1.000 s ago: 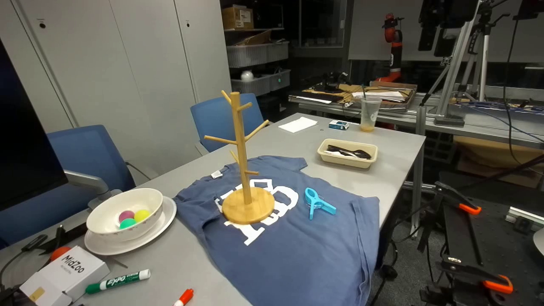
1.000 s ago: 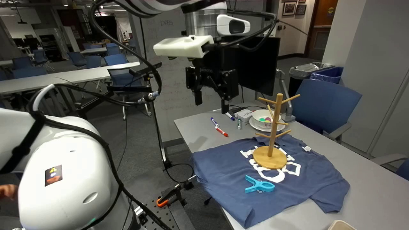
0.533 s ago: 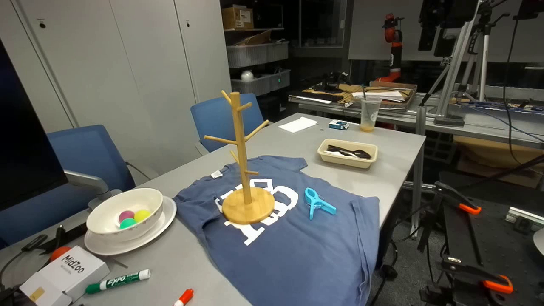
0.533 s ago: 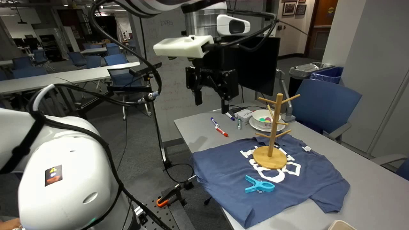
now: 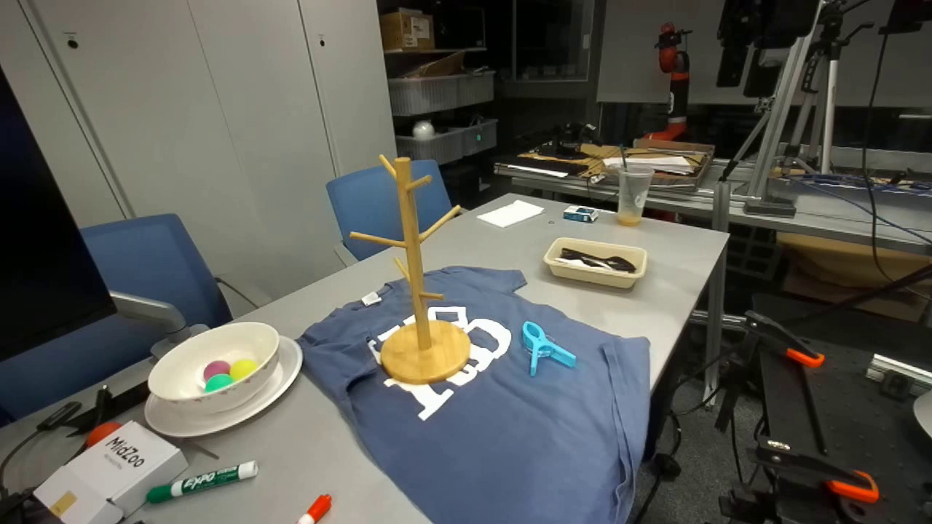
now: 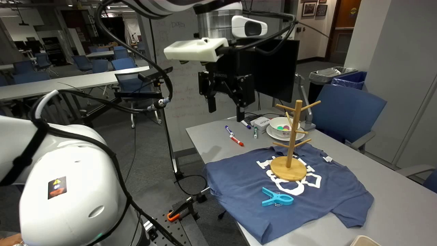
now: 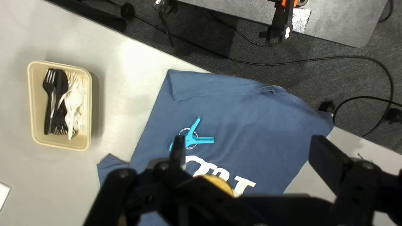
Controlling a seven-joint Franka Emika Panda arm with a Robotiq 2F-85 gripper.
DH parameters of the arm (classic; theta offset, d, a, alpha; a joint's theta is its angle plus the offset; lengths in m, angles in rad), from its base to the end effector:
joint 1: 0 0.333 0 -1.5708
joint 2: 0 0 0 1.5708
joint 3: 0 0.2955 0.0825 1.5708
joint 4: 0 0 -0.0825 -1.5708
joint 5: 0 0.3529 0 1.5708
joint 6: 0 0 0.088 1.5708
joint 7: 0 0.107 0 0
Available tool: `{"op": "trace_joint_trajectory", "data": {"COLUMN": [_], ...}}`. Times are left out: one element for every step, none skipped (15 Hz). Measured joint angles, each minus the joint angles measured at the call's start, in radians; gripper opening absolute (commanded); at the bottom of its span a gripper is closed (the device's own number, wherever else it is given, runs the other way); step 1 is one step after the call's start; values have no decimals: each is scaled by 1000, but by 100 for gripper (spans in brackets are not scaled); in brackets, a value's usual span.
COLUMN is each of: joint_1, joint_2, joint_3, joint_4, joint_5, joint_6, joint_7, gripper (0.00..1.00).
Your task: Hang the peg on the stand
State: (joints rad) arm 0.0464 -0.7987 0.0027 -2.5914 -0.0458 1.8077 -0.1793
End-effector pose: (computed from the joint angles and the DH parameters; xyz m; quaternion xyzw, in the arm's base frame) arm 0.2977 0.0109 0.4955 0.9926 0.1187 0.0060 0.0237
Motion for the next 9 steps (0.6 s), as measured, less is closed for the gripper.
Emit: {"op": "trace_joint_trajectory", "data": {"joint_1": [0, 0, 0, 0, 0, 0, 0, -1, -3], "joint_2": [0, 0, 0, 0, 0, 1, 3, 7, 16], "joint_3": [0, 0, 0, 0, 0, 0, 0, -1, -1], "joint_4": [0, 0, 0, 0, 0, 0, -2, -5, -9], "joint_5": [0, 0, 0, 0, 0, 0, 0, 0, 0], "joint_6": [0, 0, 0, 0, 0, 0, 2, 9, 24], "joint_7": [0, 0, 0, 0, 0, 2, 7, 13, 22], "gripper": [100, 100, 100, 100, 100, 100, 100, 100, 100]}}
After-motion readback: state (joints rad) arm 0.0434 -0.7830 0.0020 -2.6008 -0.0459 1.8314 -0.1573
